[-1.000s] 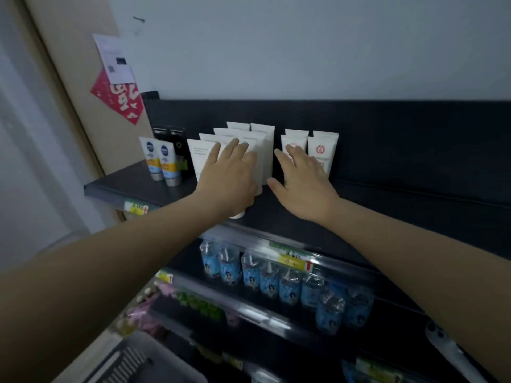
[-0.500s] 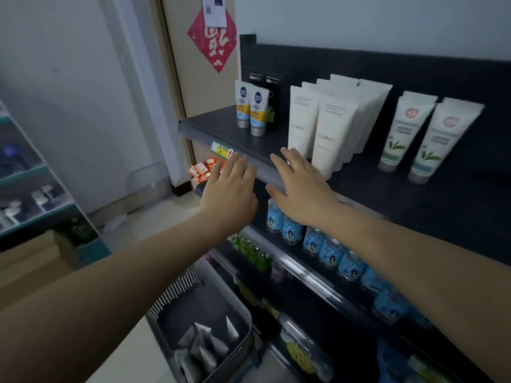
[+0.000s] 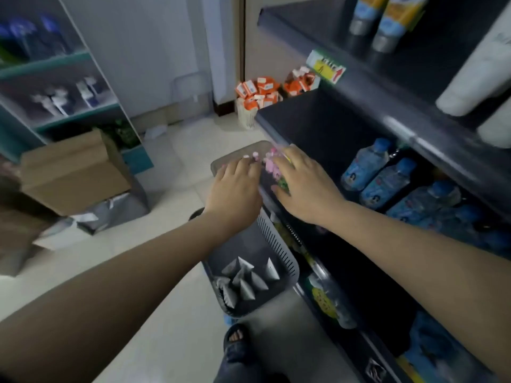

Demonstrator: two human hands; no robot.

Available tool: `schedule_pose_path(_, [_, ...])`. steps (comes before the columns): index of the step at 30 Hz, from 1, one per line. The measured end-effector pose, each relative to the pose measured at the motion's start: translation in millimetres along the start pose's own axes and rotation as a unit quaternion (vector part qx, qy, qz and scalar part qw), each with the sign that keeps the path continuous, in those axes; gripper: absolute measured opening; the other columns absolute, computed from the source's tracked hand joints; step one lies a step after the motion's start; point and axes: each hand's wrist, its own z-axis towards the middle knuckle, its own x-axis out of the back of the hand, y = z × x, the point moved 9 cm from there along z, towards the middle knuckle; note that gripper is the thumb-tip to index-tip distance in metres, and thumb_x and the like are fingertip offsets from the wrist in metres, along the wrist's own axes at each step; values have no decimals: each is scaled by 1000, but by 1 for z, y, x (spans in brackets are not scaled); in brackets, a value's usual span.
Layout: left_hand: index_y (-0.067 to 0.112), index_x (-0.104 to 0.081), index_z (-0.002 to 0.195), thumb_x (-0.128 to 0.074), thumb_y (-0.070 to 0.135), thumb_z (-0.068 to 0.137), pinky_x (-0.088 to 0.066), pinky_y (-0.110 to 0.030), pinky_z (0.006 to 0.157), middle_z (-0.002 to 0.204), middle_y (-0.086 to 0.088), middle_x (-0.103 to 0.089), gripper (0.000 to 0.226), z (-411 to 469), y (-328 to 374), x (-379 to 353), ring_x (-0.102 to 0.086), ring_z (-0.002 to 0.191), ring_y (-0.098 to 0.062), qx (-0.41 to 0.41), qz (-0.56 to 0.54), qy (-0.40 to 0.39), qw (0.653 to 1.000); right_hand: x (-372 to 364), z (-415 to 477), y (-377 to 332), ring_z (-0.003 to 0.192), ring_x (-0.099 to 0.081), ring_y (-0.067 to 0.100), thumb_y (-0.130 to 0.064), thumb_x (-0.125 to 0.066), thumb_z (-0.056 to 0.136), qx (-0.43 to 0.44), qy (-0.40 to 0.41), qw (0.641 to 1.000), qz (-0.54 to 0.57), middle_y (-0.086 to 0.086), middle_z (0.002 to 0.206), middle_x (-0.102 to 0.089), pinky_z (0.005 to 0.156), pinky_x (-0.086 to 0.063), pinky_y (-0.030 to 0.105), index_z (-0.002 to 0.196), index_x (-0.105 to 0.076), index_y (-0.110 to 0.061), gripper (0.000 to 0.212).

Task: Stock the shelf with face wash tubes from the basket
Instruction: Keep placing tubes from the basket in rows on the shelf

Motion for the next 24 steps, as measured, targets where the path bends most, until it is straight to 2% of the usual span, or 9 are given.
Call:
schedule_pose_path(4, [12, -41, 138, -50, 23, 87, -33, -40, 105, 138, -9, -45, 53, -14, -33, -52, -40, 130, -30, 35, -27, -48, 998, -62, 11, -15, 146, -13, 25, -33, -45, 96, 19, -60, 998, -2, 8, 158, -17, 119, -12, 39, 149, -24, -13, 60])
schedule_pose_path(6, [13, -42, 137, -50, 23, 88, -32, -39, 105, 137, -8, -47, 51, -25, -43, -75, -42, 129, -29, 45, -42, -69, 996, -91, 12, -20, 146, -15, 25, -31, -45, 97, 26, -86, 996, 9, 7, 157, -17, 118, -13, 37, 148, -25, -14, 58])
schedule_pose_path(11, [10, -43, 137, -51, 18, 86, -32, -37, 106, 136, -10, -48, 52, -64, -64, -138, -43, 126, -29, 67, -57, -140, 986, -159, 7, -26, 141, -27, 24, -28, -48, 96, 32, -145, 988, 43, 8, 152, -29, 114, -27, 40, 143, -35, -10, 52])
schedule_pose_path(16, [8, -47, 131, -52, 15, 87, -40, -37, 96, 132, -9, -50, 45, -93, -84, -196, -45, 123, -29, 142, -124, -199, 962, -226, -7, -27, 134, -37, 22, -23, -45, 98, 13, -221, 971, 91, 6, 147, -38, 107, -36, 34, 143, -35, -10, 47])
schedule_pose_path(19, [11, -46, 128, -49, 18, 90, -44, -38, 83, 125, -7, -53, 38, -104, -92, -229, -49, 116, -28, 190, -167, -234, 939, -264, -14, -23, 130, -42, 25, -20, -45, 98, -11, -265, 956, 121, 6, 145, -41, 102, -41, 38, 142, -37, -10, 46])
schedule_pose_path(24, [18, -49, 128, -43, 29, 93, -45, -36, 82, 125, -3, -56, 37, -112, -98, -273, -53, 113, -28, 228, -175, -266, 920, -321, -13, -8, 121, -51, 27, -22, -46, 98, -40, -313, 939, 135, 7, 137, -50, 94, -47, 40, 136, -45, -11, 39])
